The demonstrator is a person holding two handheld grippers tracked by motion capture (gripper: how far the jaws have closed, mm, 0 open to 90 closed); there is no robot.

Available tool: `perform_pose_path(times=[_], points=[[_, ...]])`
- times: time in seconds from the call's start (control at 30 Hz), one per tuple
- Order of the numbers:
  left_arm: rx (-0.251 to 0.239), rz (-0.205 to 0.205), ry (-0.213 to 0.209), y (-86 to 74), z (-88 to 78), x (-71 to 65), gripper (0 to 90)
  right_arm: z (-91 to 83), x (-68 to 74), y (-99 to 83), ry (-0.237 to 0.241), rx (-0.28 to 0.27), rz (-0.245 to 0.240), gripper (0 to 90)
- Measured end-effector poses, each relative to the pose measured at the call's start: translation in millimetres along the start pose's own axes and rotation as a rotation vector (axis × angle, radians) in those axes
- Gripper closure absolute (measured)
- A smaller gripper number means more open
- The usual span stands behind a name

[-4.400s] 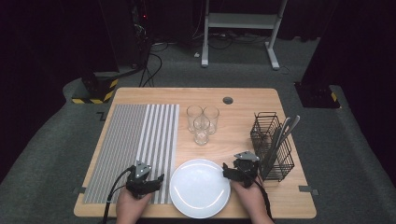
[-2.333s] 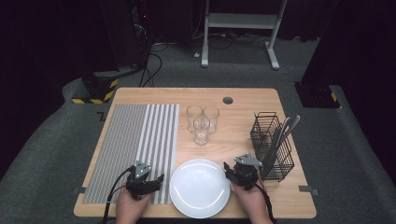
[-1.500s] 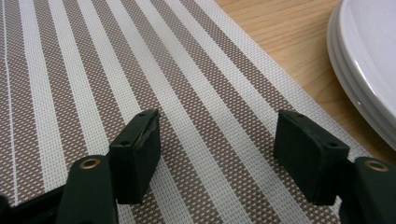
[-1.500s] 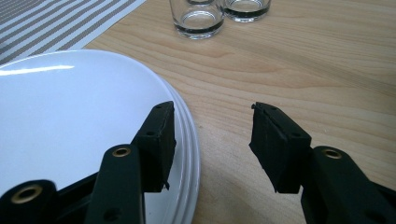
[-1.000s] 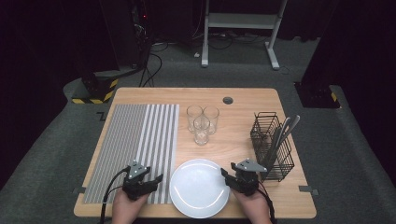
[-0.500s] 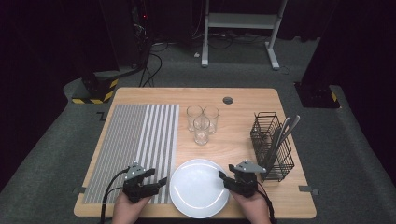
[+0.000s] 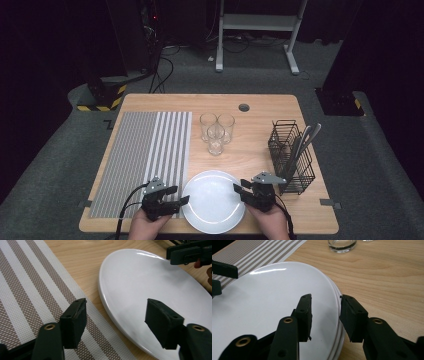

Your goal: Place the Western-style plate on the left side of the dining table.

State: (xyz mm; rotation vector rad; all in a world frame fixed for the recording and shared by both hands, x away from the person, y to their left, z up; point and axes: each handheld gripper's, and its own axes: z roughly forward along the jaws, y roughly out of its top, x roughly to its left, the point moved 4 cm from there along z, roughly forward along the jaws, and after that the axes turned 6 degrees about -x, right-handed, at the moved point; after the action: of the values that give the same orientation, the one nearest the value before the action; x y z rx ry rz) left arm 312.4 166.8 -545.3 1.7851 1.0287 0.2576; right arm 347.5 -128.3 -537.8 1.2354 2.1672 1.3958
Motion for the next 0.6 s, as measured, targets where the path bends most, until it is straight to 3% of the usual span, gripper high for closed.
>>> perform_pose_path(times=[0.2, 0.47, 0.6], points=[[0.015, 0.002, -0.020, -1.6, 2.2, -5.3, 43.0, -1.2, -2.3, -0.5, 0.015, 0.001, 0.038, 64.3], [0.044, -0.045, -0.037, -5.4, 4.0, -1.7, 53.5, -2.1, -7.7, -1.0, 0.045, -0.001, 0.129, 65.2], [0.053, -0.075, -0.053, -6.9, 4.2, 0.8, 56.8, -2.3, -9.0, -1.1, 0.050, 0.001, 0.151, 66.2]])
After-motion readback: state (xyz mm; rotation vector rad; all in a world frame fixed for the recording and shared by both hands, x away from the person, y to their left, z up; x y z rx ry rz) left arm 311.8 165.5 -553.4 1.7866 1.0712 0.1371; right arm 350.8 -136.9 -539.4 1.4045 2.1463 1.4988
